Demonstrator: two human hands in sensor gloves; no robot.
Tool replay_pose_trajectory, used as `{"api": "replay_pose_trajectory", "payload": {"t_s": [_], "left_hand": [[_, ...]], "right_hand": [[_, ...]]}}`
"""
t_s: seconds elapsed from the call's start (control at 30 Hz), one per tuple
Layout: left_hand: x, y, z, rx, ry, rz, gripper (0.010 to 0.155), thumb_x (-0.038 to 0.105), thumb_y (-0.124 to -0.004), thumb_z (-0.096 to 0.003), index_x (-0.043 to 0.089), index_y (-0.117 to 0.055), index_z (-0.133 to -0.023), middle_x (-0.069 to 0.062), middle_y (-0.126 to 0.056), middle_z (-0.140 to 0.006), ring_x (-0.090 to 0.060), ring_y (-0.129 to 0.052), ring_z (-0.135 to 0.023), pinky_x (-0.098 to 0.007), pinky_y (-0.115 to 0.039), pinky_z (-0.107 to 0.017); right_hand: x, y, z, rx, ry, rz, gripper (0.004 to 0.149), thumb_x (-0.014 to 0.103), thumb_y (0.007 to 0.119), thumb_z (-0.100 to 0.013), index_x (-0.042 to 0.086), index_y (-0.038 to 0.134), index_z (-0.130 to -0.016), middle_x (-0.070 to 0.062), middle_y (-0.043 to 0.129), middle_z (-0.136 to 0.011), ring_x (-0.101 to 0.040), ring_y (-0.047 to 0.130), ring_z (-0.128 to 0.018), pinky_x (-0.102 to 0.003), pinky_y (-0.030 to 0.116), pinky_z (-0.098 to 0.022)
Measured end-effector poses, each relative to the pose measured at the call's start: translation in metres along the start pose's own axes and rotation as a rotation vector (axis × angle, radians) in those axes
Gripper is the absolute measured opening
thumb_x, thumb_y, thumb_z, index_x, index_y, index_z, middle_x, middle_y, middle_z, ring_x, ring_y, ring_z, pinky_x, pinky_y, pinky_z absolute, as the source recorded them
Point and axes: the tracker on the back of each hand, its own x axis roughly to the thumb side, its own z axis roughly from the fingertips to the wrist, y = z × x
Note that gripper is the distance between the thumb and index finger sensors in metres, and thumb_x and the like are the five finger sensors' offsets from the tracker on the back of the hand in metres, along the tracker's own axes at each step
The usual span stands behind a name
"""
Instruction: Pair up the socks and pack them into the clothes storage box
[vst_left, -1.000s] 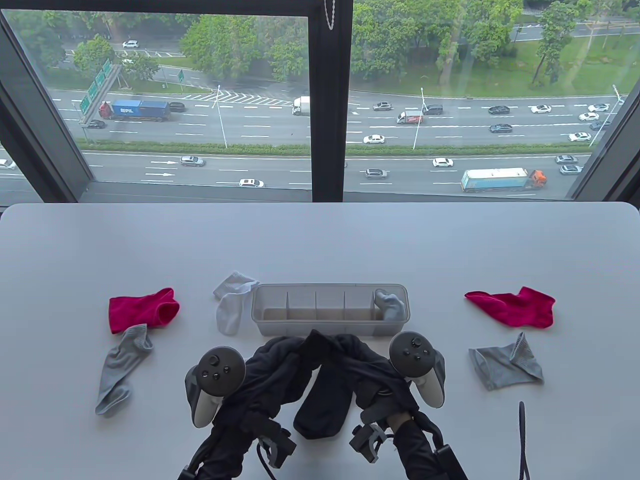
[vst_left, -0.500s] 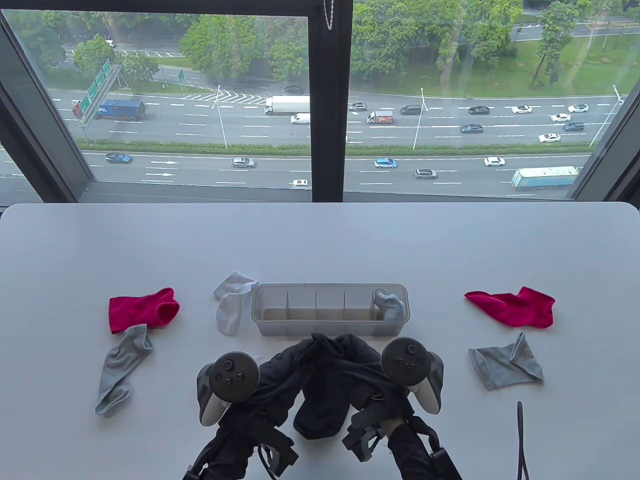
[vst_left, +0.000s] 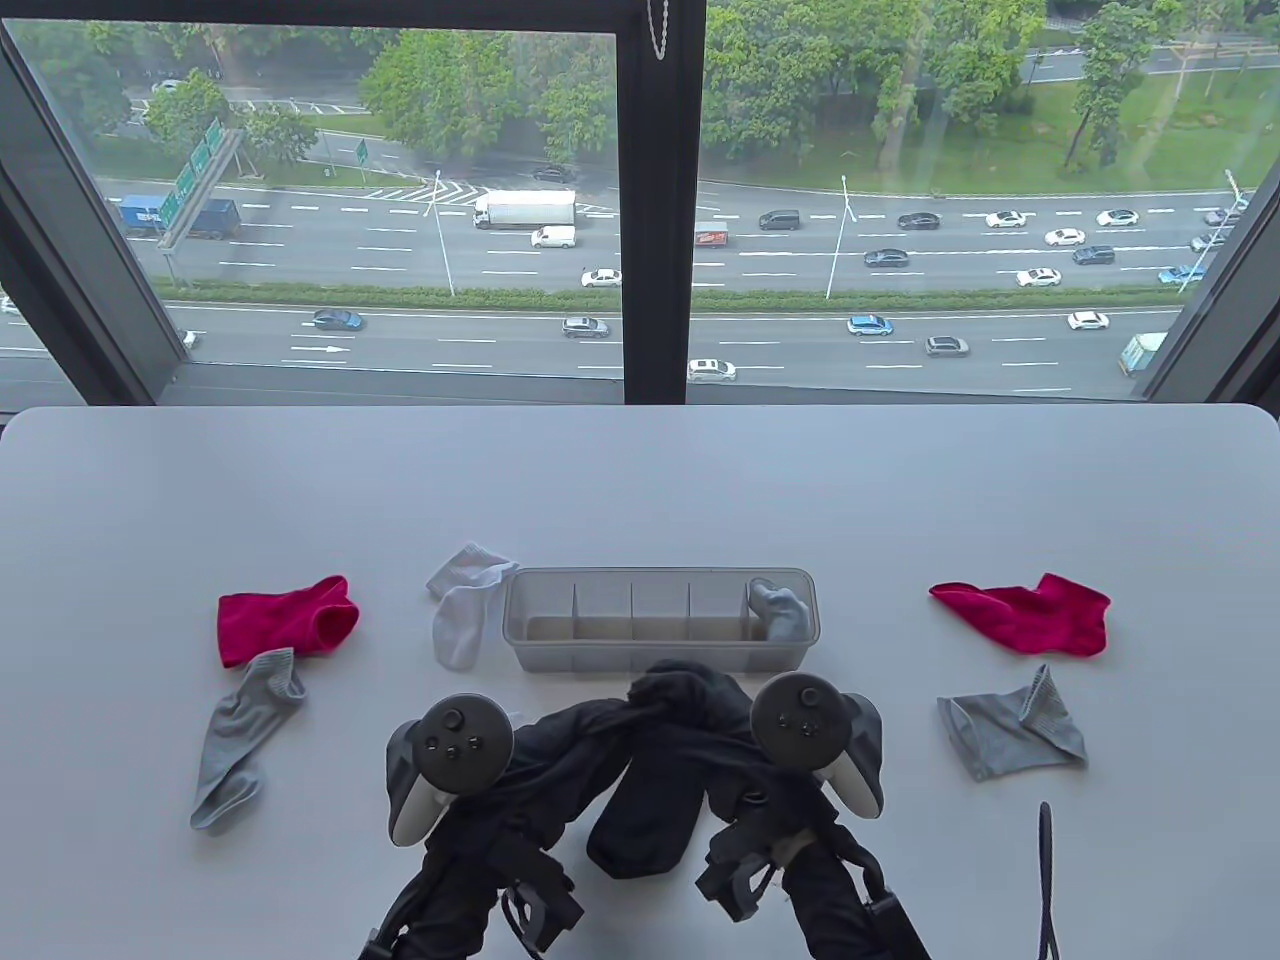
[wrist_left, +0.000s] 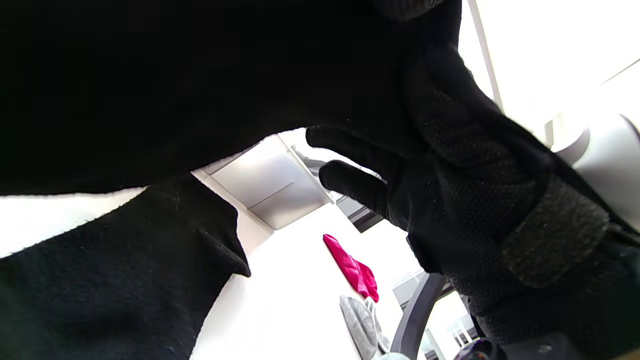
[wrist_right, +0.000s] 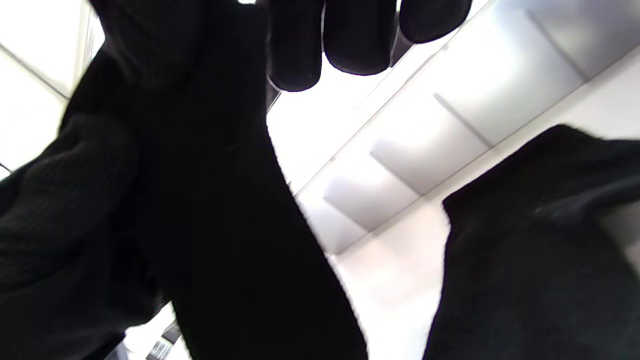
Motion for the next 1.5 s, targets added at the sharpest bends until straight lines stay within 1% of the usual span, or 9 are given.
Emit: {"api": "replay_pose_trajectory", "payload": {"t_s": [0.13,0.3,0.6,0.8,0.97,1.07,1.17,1.37,1.5], "left_hand": [[-0.002,0.009,0.002,0.068,0.008,0.050,0.047,0.030,-0.058,-0.0593,0.012,-0.073,-0.101,-0.022,-0.086,-0.095,-0.046,-0.086,-0.083,-0.067,-0.061,-0.068],[-0.002,0.002,-0.001,-0.026,0.001,-0.009,0.047,0.030,-0.058,-0.0591,0.014,-0.072,-0.101,-0.021,-0.085,-0.096,-0.047,-0.084,-0.084,-0.069,-0.059,-0.069],[-0.009,0.011,0.002,0.039,0.029,0.086,0.047,0.031,-0.057,-0.0597,0.012,-0.073,-0.100,-0.022,-0.084,-0.097,-0.049,-0.083,-0.085,-0.069,-0.059,-0.068],[-0.003,0.001,-0.003,-0.065,-0.017,0.043,0.045,0.031,-0.057,-0.0591,0.013,-0.075,-0.095,-0.020,-0.088,-0.089,-0.045,-0.087,-0.080,-0.068,-0.061,-0.068],[-0.003,-0.003,-0.005,-0.067,0.026,0.000,0.045,0.031,-0.060,-0.0585,0.006,-0.081,-0.089,-0.016,-0.098,-0.060,-0.037,-0.099,-0.051,-0.062,-0.074,-0.057],[-0.004,-0.003,-0.004,0.046,0.091,-0.061,0.050,0.030,-0.064,-0.0586,0.006,-0.065,-0.103,-0.019,-0.095,-0.070,-0.042,-0.095,-0.061,-0.065,-0.068,-0.061],[0.005,-0.006,0.002,0.144,0.090,-0.224,0.068,0.031,-0.064,-0.0595,0.019,-0.026,-0.115,-0.022,-0.029,-0.120,-0.050,-0.032,-0.111,-0.072,-0.033,-0.077],[0.022,-0.029,-0.002,-0.090,-0.146,-0.218,0.075,0.050,-0.072,-0.0525,0.015,-0.044,-0.113,-0.021,-0.053,-0.114,-0.049,-0.057,-0.104,-0.070,-0.048,-0.074],[0.017,-0.027,-0.002,0.052,-0.073,-0.272,0.061,0.033,-0.074,-0.0551,0.022,-0.046,-0.109,-0.018,-0.059,-0.110,-0.046,-0.066,-0.098,-0.068,-0.054,-0.074]], "right_hand": [[-0.016,-0.019,0.005,-0.127,0.058,-0.140,0.034,0.049,0.065,-0.062,0.033,0.070,-0.091,-0.013,0.066,-0.113,-0.043,0.062,-0.104,-0.062,0.053,-0.076],[0.011,-0.001,-0.001,0.245,-0.160,-0.200,0.085,0.051,0.074,-0.056,0.040,0.014,-0.114,-0.019,0.004,-0.123,-0.049,0.013,-0.110,-0.069,0.027,-0.078],[-0.022,-0.026,0.006,-0.156,0.049,-0.190,0.034,0.047,0.067,-0.062,0.032,0.072,-0.092,-0.015,0.058,-0.119,-0.046,0.055,-0.107,-0.063,0.051,-0.077],[0.005,0.002,-0.005,0.310,-0.144,-0.277,0.085,0.049,0.075,-0.056,0.035,0.016,-0.115,-0.018,0.011,-0.124,-0.050,0.016,-0.110,-0.069,0.029,-0.078],[0.006,0.008,-0.006,0.130,-0.019,-0.108,0.040,0.041,0.076,-0.057,0.026,0.073,-0.094,-0.006,0.084,-0.094,-0.035,0.072,-0.096,-0.065,0.050,-0.076],[-0.001,0.005,-0.006,0.102,0.014,-0.038,0.038,0.040,0.074,-0.059,0.023,0.073,-0.094,-0.009,0.090,-0.089,-0.037,0.083,-0.088,-0.060,0.060,-0.073],[-0.001,0.000,-0.004,-0.022,0.085,-0.065,0.039,0.037,0.071,-0.062,0.021,0.068,-0.097,-0.001,0.097,-0.074,-0.026,0.094,-0.075,-0.054,0.067,-0.070],[0.005,0.001,-0.001,-0.075,0.113,-0.155,0.047,0.032,0.064,-0.067,0.014,0.052,-0.109,-0.004,0.099,-0.074,-0.027,0.094,-0.076,-0.054,0.065,-0.071],[0.004,0.009,-0.001,0.024,0.076,-0.237,0.049,0.032,0.057,-0.068,0.008,0.049,-0.109,-0.010,0.095,-0.082,-0.032,0.088,-0.083,-0.058,0.058,-0.073]]}}
